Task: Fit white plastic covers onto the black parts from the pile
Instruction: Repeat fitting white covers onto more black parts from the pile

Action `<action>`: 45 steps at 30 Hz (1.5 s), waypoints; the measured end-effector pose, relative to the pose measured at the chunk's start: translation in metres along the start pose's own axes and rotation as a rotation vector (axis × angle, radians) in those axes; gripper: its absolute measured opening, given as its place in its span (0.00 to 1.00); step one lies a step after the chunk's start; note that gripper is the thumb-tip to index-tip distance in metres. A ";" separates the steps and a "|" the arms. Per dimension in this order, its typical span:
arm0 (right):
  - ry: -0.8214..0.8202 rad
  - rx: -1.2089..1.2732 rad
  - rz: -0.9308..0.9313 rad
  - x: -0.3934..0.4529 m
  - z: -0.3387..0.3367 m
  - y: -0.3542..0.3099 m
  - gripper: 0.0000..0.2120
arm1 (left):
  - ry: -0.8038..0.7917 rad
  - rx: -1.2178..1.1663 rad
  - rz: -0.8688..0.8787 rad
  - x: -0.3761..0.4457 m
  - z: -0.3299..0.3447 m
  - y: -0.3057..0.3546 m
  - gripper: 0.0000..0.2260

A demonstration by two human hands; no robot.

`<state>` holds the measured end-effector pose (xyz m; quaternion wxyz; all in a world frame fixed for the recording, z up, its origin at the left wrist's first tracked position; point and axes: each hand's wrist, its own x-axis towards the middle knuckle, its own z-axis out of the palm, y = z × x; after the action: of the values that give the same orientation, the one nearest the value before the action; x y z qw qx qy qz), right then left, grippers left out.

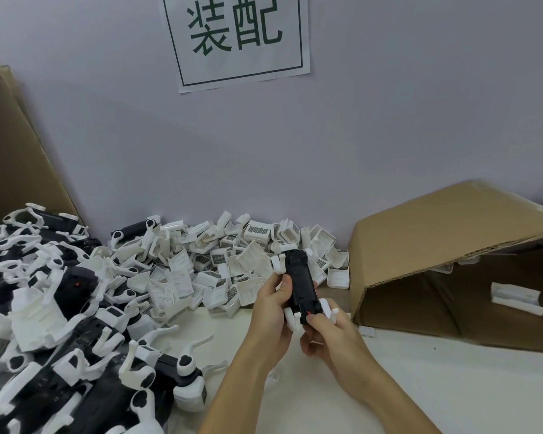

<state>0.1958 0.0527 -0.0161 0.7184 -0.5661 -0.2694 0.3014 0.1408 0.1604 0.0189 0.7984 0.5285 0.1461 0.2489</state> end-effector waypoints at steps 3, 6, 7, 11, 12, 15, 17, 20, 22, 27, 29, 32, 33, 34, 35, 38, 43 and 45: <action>0.011 -0.028 -0.024 -0.004 0.002 -0.004 0.06 | -0.037 0.026 0.015 0.000 -0.002 0.001 0.13; 0.027 -0.052 -0.038 -0.007 0.004 -0.008 0.07 | -0.087 0.034 0.024 0.001 -0.005 0.003 0.17; 0.030 -0.070 -0.041 -0.007 0.005 -0.009 0.08 | -0.103 0.027 0.020 0.001 -0.006 0.003 0.17; 0.035 -0.075 -0.041 -0.009 0.006 -0.009 0.07 | -0.135 0.049 0.025 0.003 -0.007 0.004 0.18; 0.036 -0.063 -0.044 -0.009 0.005 -0.009 0.07 | -0.129 0.055 0.019 0.003 -0.007 0.004 0.19; 0.090 0.003 -0.103 -0.009 0.005 -0.009 0.05 | -0.050 0.098 -0.038 0.003 -0.009 0.009 0.16; 0.222 0.018 -0.189 -0.008 0.005 -0.009 0.05 | 0.045 0.207 -0.050 0.004 -0.016 0.013 0.12; 0.449 -0.099 -0.329 -0.004 0.003 -0.004 0.09 | 0.161 0.251 -0.065 0.006 -0.028 0.020 0.10; 0.522 -0.257 -0.421 -0.002 0.003 0.000 0.14 | 0.185 0.297 -0.069 0.007 -0.030 0.024 0.11; 0.422 -0.646 -0.650 -0.002 0.005 0.005 0.15 | 0.055 0.450 -0.049 0.004 -0.017 0.034 0.15; 0.351 -0.784 -0.739 -0.002 0.006 0.006 0.16 | 0.042 0.373 -0.048 0.002 -0.014 0.033 0.11; 0.254 -0.783 -0.771 -0.004 0.010 0.007 0.19 | 0.173 0.089 -0.053 0.003 -0.015 0.033 0.11; 0.262 -0.763 -0.735 -0.005 0.010 0.006 0.20 | 0.201 0.000 -0.063 0.003 -0.017 0.034 0.10; 0.274 -0.764 -0.686 -0.005 0.009 0.006 0.21 | 0.207 -0.064 -0.073 0.002 -0.019 0.035 0.09; 0.275 -0.811 -0.622 -0.003 0.007 0.006 0.21 | 0.205 -0.098 -0.074 0.002 -0.022 0.037 0.08; 0.136 -1.135 -0.368 0.002 -0.001 0.012 0.25 | 0.194 -0.106 -0.078 -0.002 -0.022 0.042 0.07; 0.205 -1.070 -0.297 0.006 -0.001 0.012 0.09 | 0.157 -0.091 -0.097 -0.004 -0.015 0.043 0.08; 0.297 -0.925 -0.356 0.006 -0.004 0.010 0.10 | 0.156 -0.087 -0.092 -0.005 -0.015 0.043 0.08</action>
<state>0.2011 0.0565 -0.0266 0.4637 -0.8066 -0.3617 -0.0597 0.1186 0.1830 0.0516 0.8175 0.4649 0.2209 0.2583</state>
